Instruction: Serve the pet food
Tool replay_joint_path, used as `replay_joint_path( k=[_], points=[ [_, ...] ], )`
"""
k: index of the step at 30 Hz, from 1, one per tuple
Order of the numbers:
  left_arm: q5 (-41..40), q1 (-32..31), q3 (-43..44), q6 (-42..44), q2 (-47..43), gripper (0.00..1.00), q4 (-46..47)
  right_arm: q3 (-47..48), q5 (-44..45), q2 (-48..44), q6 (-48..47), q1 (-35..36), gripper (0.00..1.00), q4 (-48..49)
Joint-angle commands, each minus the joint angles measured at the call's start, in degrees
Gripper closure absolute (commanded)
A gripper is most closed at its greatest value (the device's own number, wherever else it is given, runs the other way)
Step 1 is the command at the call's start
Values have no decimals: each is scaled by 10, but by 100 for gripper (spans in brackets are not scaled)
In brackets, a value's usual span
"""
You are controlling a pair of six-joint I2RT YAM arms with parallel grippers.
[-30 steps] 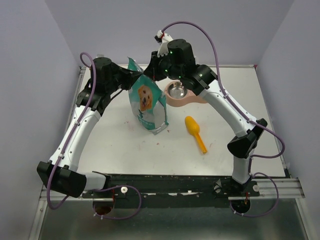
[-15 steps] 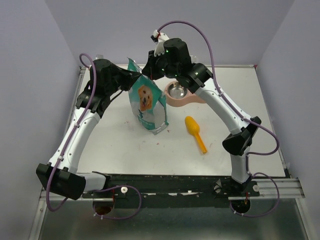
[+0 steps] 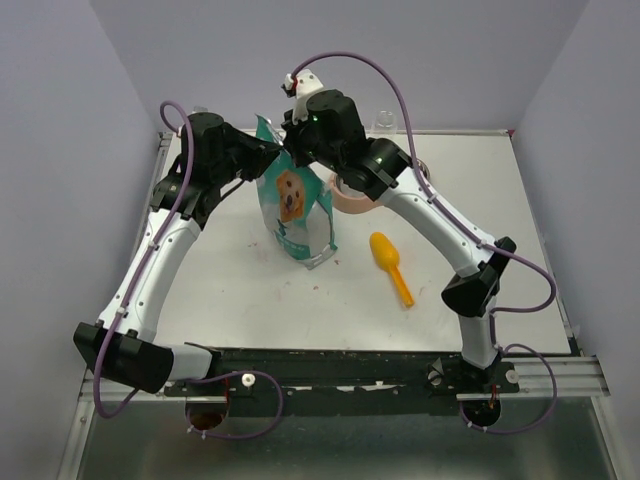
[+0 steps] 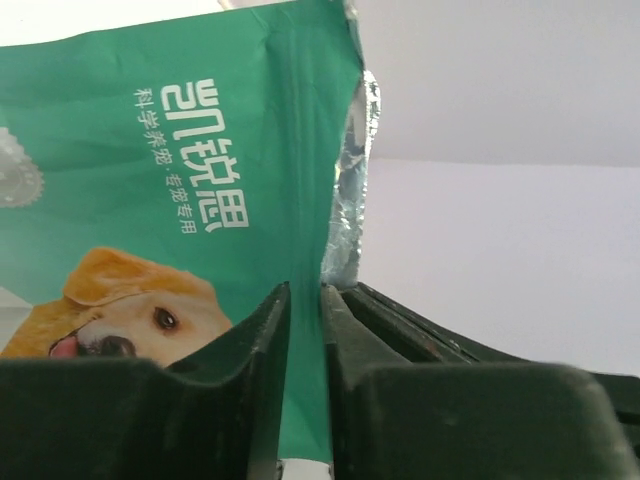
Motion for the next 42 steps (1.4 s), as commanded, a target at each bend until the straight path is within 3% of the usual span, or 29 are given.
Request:
replay_joint_path(
  k=[1,7,10,14,17,20,22,27,33,42],
  points=[
    [-16,-3,-12,6,8,66,-9,1,5,-5,-20,26,99,1],
    [-19,-4,-14,13,8,47,2,-10,-9,-10,-13,28,99,9],
    [-24,-4,-7,19,12,44,-2,-23,-14,-16,-7,28,99,19],
    [-10,-4,-7,16,19,54,2,-26,-18,-17,-3,27,99,25],
    [-6,-4,-20,14,15,69,7,-27,-19,-15,-1,28,99,23],
    [-7,-4,-29,19,13,69,17,-43,-21,-21,-3,28,99,33],
    [-8,-4,-31,26,13,81,26,-48,-15,-25,-5,27,99,33],
    [3,-5,-37,51,10,100,60,-44,10,-25,-28,29,99,21],
    [-18,-5,-54,64,-8,100,57,-47,127,-29,-115,37,99,24],
    [-46,-15,-56,113,-15,100,40,-23,151,-22,-126,39,99,15]
  ],
)
